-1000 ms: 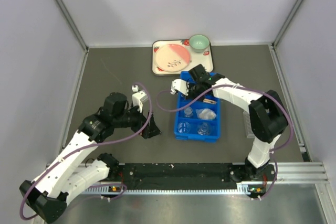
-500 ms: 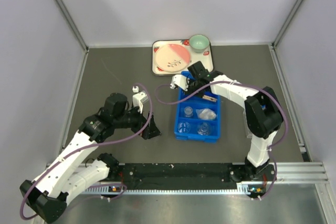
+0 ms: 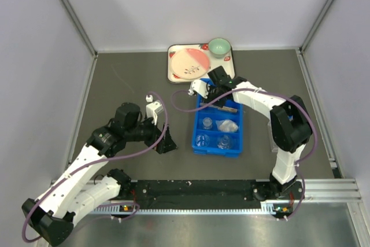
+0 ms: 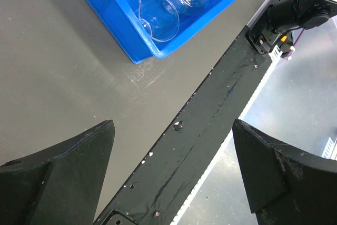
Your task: Organize the chemistry lab equipment
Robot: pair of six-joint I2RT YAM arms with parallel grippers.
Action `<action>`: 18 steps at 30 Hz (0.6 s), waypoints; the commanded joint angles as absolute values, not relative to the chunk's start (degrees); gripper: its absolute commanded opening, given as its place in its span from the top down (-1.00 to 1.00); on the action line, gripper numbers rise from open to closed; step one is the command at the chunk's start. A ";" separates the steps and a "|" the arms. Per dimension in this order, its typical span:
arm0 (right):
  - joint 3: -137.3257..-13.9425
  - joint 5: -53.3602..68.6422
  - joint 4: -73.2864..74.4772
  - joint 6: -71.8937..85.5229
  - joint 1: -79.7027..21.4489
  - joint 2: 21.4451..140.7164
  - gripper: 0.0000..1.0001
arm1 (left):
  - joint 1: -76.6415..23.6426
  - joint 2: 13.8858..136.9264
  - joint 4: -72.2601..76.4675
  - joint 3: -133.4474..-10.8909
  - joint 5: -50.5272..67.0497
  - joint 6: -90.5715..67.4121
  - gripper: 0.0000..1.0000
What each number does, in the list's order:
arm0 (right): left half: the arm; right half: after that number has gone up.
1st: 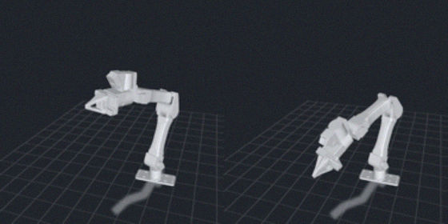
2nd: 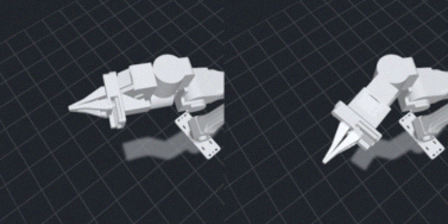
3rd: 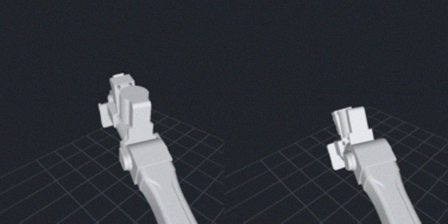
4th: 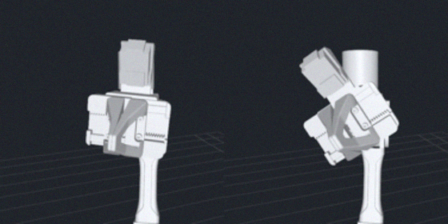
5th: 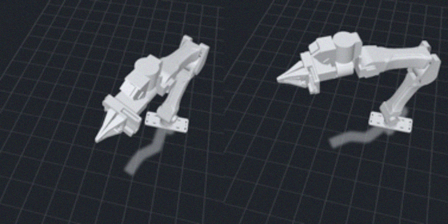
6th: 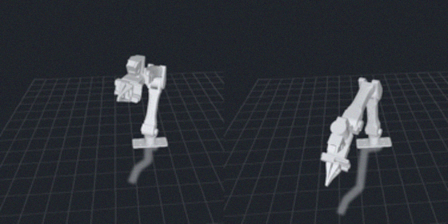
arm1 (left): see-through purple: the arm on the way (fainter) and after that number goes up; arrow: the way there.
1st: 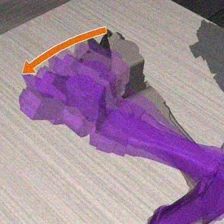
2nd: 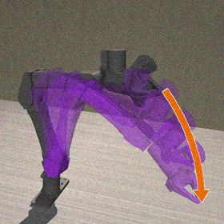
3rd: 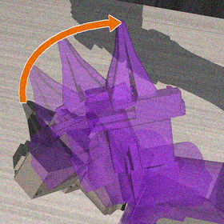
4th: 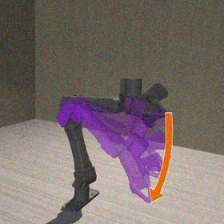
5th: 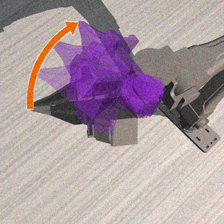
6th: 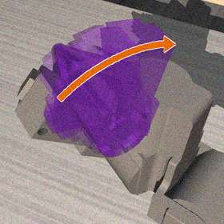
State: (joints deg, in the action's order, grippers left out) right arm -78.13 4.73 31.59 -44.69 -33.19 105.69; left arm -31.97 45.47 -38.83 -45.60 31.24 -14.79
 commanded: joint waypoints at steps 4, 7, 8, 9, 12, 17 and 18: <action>-81.74 8.87 31.29 -41.84 -32.61 102.93 0.46 | -31.82 44.38 -37.79 -45.79 32.17 -14.06 -0.98; -82.00 10.89 31.03 -39.65 -32.61 98.45 0.43 | -31.82 44.65 -37.88 -46.32 31.56 -13.89 -0.98; -81.91 11.42 30.68 -38.86 -32.61 97.31 0.33 | -31.82 44.65 -37.79 -46.75 31.03 -13.80 -0.98; -81.83 12.12 30.59 -37.28 -32.61 94.51 0.21 | -31.82 45.00 -38.05 -47.02 31.03 -13.71 -0.98; -81.04 14.05 30.41 -34.46 -32.61 88.19 -0.36 | -31.82 45.09 -38.06 -48.25 29.54 -13.45 -0.98; -76.48 11.96 25.76 -25.87 -32.61 77.53 -0.98 | -31.82 46.05 -37.09 -51.15 26.28 -14.33 -0.98; -75.94 8.73 23.66 -23.75 -32.61 74.21 -0.98 | -31.82 46.32 -36.83 -51.59 24.80 -14.59 -0.98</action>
